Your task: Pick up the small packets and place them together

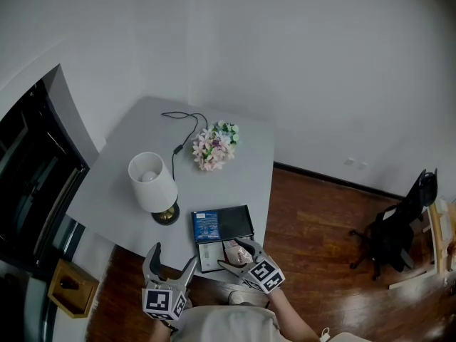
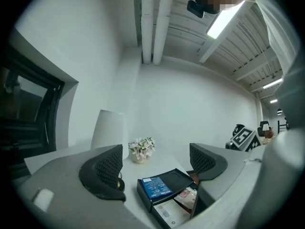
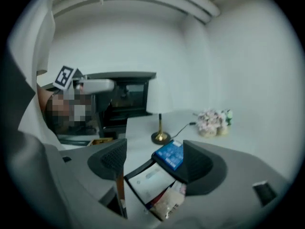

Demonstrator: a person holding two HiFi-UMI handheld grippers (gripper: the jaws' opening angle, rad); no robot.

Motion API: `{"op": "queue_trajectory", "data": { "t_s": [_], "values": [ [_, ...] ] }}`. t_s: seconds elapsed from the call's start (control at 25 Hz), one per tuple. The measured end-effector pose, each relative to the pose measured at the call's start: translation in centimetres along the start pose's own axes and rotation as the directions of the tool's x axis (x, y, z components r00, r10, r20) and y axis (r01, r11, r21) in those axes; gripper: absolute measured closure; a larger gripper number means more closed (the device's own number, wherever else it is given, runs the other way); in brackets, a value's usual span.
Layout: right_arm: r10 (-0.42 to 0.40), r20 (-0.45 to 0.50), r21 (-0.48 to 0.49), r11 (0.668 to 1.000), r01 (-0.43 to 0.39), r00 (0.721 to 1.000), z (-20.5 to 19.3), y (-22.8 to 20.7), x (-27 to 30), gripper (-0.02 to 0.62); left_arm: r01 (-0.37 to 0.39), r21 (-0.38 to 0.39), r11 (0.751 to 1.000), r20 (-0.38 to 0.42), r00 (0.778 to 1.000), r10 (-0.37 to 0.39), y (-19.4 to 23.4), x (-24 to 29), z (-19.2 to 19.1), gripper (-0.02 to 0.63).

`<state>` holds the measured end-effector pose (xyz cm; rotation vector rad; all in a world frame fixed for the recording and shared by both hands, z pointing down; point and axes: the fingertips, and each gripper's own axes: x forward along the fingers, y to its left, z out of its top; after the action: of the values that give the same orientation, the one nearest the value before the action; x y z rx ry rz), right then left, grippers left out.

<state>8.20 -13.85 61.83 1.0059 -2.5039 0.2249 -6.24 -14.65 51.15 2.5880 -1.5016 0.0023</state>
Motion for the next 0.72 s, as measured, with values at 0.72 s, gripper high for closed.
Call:
{"op": "queue_trajectory", "data": {
  "t_s": [0.72],
  "values": [
    [0.044,-0.638,-0.191,0.958,-0.214,0.769,-15.5,1.6,12.8,0.282,-0.110,-0.015,0.994,-0.055,0.993,0.109,2.1,-3.2,-1.7,0.161]
  ]
}}
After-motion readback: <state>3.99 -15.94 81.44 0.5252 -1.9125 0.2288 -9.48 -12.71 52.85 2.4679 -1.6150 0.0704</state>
